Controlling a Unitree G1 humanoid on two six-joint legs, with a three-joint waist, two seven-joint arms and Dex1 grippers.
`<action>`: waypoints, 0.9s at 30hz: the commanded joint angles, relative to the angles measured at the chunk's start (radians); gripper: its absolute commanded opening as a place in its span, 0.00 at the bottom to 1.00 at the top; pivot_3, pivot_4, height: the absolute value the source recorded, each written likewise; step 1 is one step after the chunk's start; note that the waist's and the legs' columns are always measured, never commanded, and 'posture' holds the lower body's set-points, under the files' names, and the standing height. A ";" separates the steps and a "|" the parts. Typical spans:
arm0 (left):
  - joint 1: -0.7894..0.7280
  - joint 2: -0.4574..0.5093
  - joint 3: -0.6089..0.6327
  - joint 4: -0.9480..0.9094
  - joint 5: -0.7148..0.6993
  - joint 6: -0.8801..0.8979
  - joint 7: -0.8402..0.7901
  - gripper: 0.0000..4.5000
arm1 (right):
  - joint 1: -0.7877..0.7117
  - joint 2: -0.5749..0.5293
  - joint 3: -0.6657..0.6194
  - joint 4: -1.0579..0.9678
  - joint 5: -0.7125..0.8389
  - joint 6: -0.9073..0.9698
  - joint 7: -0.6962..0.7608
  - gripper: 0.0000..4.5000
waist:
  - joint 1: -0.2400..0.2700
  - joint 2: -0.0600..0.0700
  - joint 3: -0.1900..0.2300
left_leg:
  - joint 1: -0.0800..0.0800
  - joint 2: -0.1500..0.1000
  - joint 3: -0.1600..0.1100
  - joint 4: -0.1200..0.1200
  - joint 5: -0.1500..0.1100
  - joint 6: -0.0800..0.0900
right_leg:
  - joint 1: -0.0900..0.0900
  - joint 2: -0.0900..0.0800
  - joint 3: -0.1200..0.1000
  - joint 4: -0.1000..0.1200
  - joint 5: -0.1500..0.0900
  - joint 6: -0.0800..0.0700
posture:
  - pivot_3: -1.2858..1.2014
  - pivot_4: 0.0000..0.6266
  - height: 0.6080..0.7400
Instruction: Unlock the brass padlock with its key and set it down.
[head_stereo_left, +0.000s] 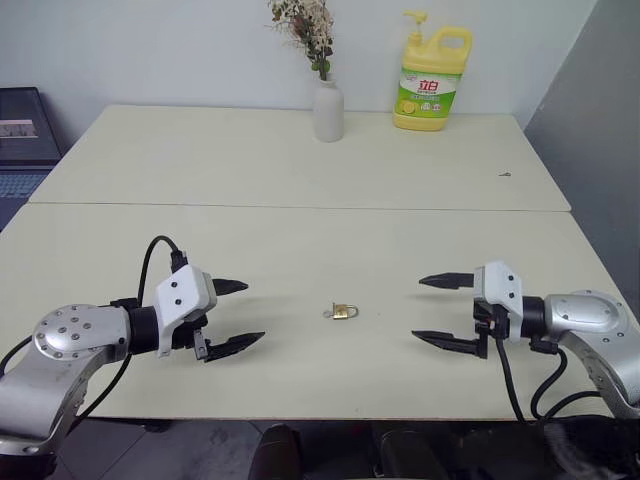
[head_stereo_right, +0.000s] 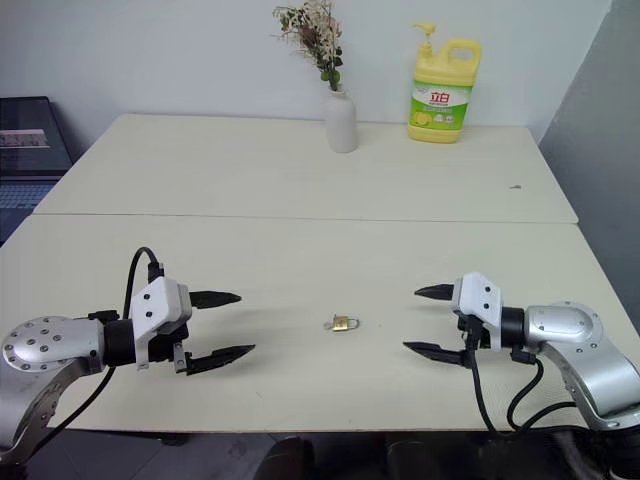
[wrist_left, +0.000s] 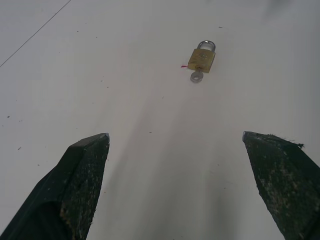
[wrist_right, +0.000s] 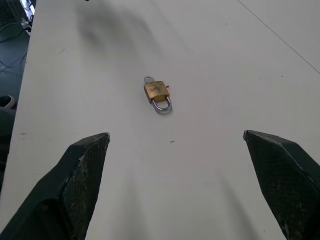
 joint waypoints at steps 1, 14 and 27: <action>0.000 -0.008 0.025 -0.017 -0.024 -0.024 -0.022 1.00 | 0.006 0.001 -0.011 -0.010 0.001 -0.021 0.015 1.00 | 0.000 0.000 0.000 | 0.000 0.000 0.000 0.000 0.000 0.000 | 0.000 0.000 0.000 0.000 0.000 0.000 | 0.52 0.24 1.00; 0.004 -0.016 0.011 0.024 0.062 -0.121 -0.029 1.00 | -0.028 0.016 0.009 -0.003 -0.028 -0.018 0.012 1.00 | 0.000 0.000 0.000 | 0.000 0.000 0.000 0.000 0.000 0.000 | 0.000 0.000 0.000 0.000 0.000 0.000 | 0.52 0.24 1.00; 0.022 0.012 0.047 0.055 0.024 -0.148 -0.111 1.00 | -0.098 0.050 0.047 -0.035 -0.032 0.020 0.001 1.00 | 0.000 0.000 0.000 | 0.000 0.000 0.000 0.000 0.000 0.000 | 0.000 0.000 0.000 0.000 0.000 0.000 | 0.52 0.24 1.00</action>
